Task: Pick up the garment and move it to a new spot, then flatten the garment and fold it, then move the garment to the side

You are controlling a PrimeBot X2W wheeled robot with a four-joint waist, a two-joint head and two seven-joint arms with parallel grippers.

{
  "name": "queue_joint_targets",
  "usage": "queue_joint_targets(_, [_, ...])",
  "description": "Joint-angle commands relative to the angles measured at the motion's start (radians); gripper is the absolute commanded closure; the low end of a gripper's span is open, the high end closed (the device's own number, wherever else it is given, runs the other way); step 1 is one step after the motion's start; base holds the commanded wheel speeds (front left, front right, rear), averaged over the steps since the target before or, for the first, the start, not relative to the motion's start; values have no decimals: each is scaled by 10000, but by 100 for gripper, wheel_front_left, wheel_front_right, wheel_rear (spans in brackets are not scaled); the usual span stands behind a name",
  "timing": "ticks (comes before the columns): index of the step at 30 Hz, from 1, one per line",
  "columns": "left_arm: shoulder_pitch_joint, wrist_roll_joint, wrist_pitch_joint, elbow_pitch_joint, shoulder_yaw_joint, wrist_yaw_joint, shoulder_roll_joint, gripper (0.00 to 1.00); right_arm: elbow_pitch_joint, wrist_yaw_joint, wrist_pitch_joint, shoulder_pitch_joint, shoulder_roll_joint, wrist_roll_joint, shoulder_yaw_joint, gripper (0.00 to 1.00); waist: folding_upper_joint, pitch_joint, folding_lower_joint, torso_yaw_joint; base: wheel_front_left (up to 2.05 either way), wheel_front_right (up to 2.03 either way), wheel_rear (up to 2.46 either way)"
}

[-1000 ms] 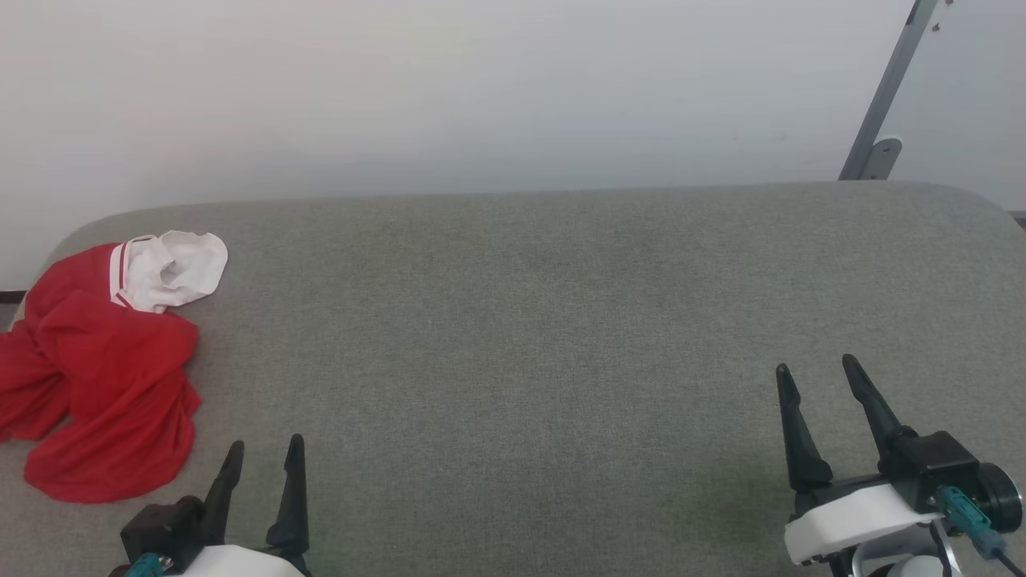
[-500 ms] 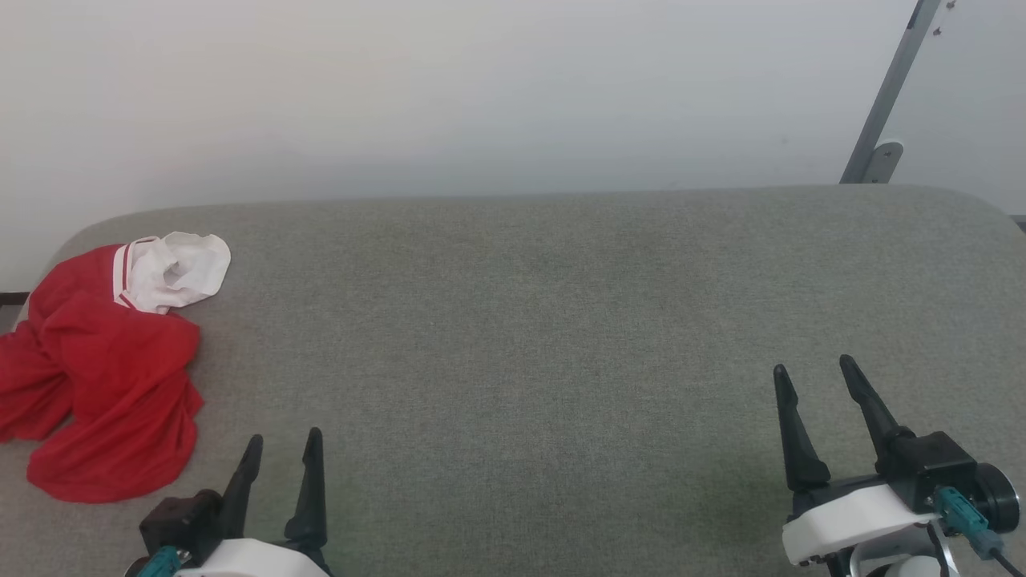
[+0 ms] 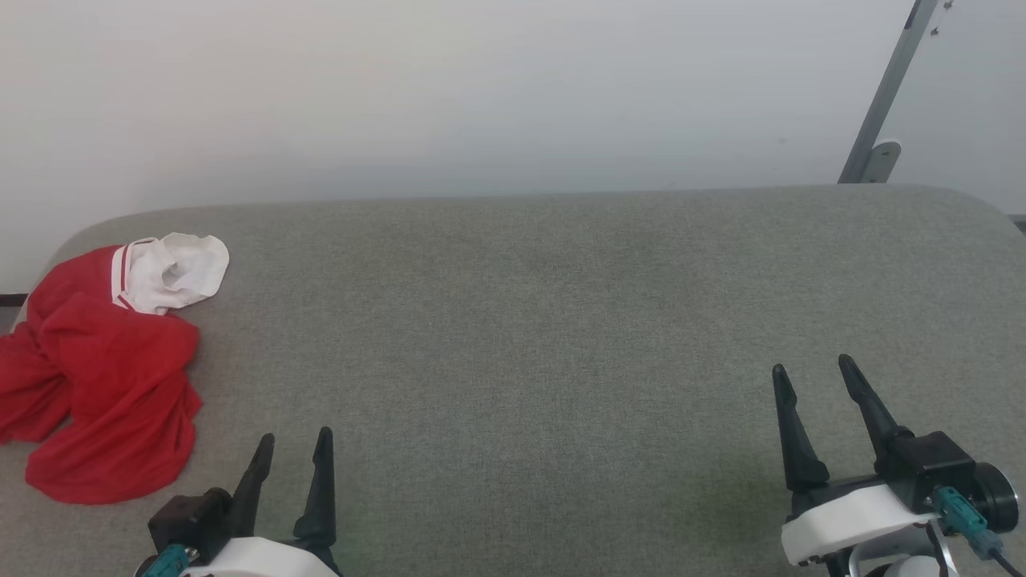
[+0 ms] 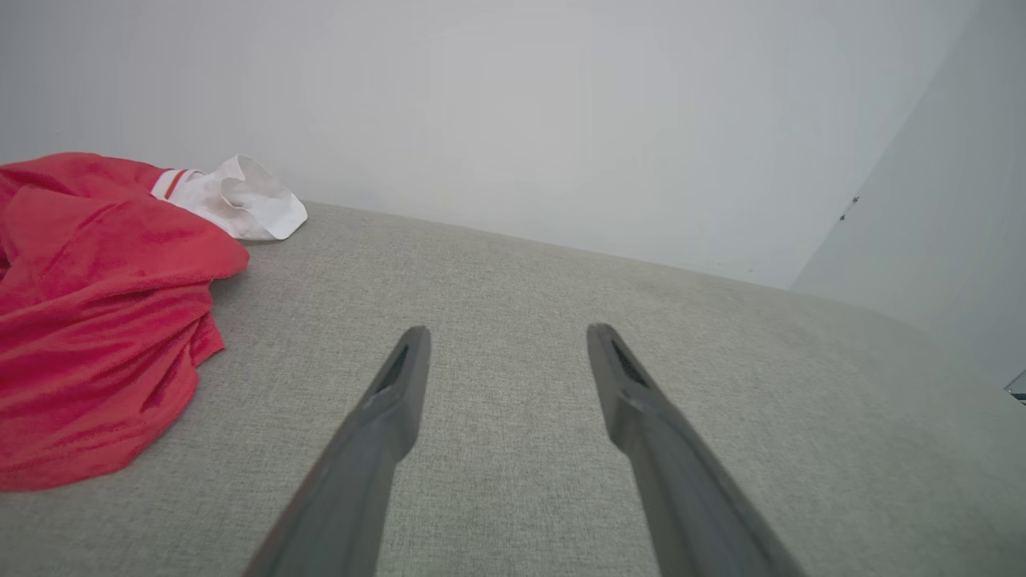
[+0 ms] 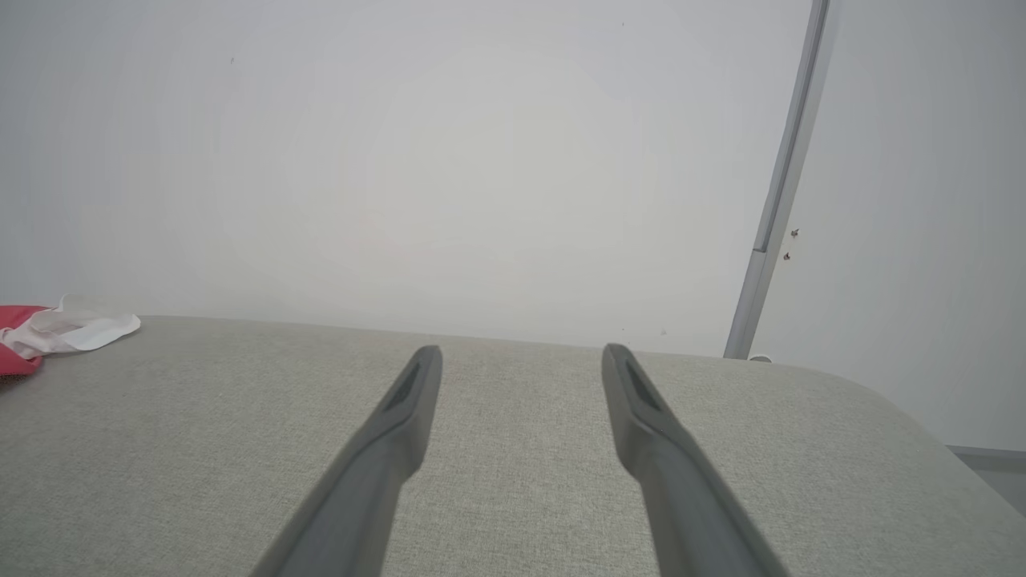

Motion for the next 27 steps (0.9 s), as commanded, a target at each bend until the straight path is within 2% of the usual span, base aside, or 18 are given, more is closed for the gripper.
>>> queue_joint_targets(1, [-94, -42, -68, -1, 8, 8, 57, 0, -22, -3, -51, 49, 37, -19, 25, 0, -1, -3, 0, -1, 0, 0, 0])
queue_joint_targets(12, [-202, -81, -68, 29, 17, 8, 201, 0, -53, -3, -51, 31, 52, 17, 15, 0, -1, 28, 0, -24, 0, 0, 0])
queue_joint_targets(27, [-318, 1118, -68, -229, 97, 8, 492, 0, -214, -3, -51, 15, 83, -97, -29, 0, -1, 55, 0, -60, 0, 0, 0])
